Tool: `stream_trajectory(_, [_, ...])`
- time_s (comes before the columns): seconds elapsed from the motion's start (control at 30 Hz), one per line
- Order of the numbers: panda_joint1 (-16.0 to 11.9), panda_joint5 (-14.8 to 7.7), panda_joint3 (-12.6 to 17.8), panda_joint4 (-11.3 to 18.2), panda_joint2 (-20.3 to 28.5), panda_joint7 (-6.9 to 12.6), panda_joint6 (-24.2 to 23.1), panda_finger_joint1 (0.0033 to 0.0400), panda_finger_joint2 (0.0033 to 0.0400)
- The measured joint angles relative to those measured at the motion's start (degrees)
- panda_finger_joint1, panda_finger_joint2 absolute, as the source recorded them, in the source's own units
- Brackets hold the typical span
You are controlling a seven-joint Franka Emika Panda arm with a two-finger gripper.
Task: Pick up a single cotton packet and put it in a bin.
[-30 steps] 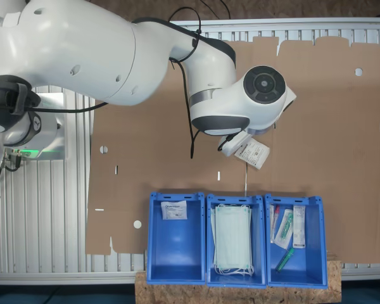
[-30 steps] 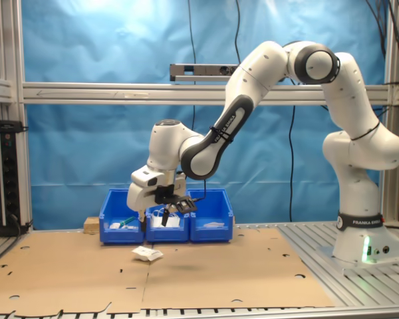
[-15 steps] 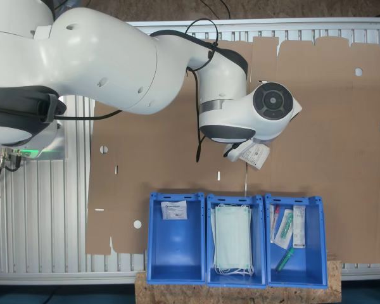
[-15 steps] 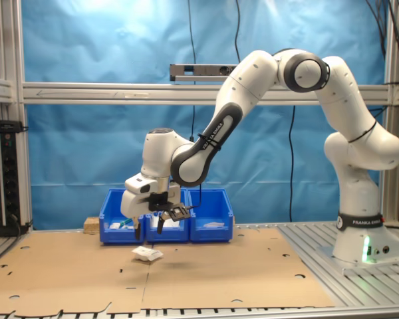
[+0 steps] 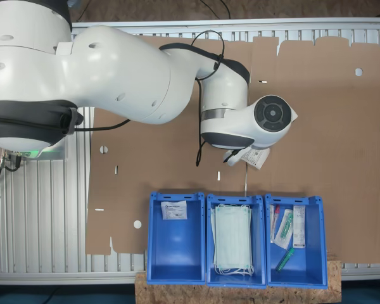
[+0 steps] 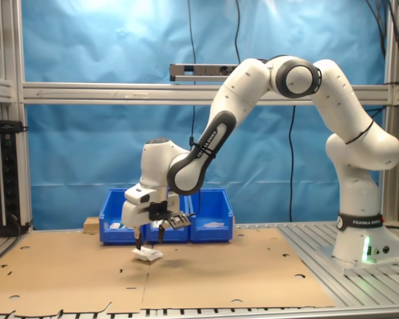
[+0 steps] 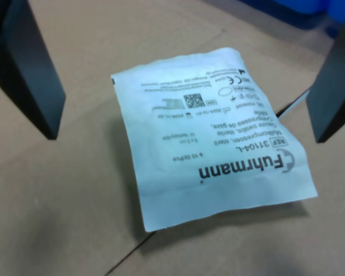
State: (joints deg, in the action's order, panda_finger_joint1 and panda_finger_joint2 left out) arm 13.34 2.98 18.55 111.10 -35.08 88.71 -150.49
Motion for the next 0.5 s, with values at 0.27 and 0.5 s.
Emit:
stream_trajectory(0.27, [-2.64, 0.03, -1.74, -2.76, -2.71, 2.15, -0.05, 0.04, 0.04])
stream_trajectory(0.5, [-4.58, 0.0, -3.03, -4.33, -4.49, 3.46, -0.08, 0.04, 0.04])
